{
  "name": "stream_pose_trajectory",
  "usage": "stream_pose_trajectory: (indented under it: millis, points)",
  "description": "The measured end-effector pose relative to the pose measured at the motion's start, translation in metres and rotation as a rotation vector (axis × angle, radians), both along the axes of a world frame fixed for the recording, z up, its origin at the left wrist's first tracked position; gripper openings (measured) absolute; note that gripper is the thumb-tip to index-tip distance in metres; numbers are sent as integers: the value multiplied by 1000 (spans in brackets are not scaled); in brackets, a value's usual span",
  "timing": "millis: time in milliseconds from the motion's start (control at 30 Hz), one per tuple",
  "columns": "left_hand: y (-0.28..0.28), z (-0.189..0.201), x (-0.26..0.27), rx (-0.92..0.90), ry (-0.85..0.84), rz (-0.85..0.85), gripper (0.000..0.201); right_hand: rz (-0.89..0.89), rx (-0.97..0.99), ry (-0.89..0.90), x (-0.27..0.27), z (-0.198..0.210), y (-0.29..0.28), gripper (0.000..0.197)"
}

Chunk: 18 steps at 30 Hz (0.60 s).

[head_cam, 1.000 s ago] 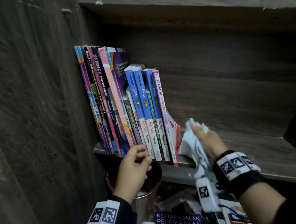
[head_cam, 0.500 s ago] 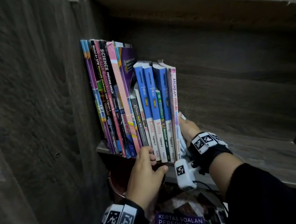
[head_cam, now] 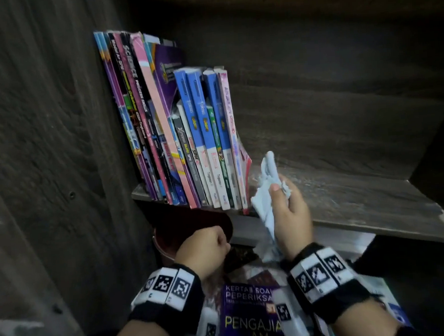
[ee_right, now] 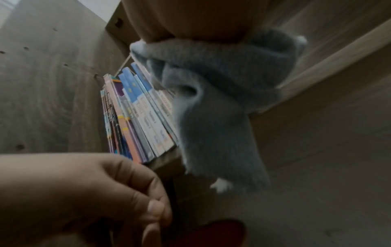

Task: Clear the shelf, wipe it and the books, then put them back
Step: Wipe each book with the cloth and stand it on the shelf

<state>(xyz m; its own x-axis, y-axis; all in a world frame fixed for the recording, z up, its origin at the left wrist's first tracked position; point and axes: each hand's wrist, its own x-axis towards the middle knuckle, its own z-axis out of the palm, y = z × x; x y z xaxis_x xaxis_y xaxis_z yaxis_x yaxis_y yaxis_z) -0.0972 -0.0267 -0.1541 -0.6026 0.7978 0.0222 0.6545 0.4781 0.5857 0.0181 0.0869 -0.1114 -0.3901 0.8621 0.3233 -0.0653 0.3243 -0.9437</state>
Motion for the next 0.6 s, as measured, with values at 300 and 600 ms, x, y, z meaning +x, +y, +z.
stream_pose_trajectory:
  millis: [300,600]
  points:
    - [22,-87,36,-523,208,-166,25,-90,-73,-408,85,-159,-15,40]
    - [25,-182,59,-774,-22,-242,33,181,-29,-1072,110,-270,-4,54]
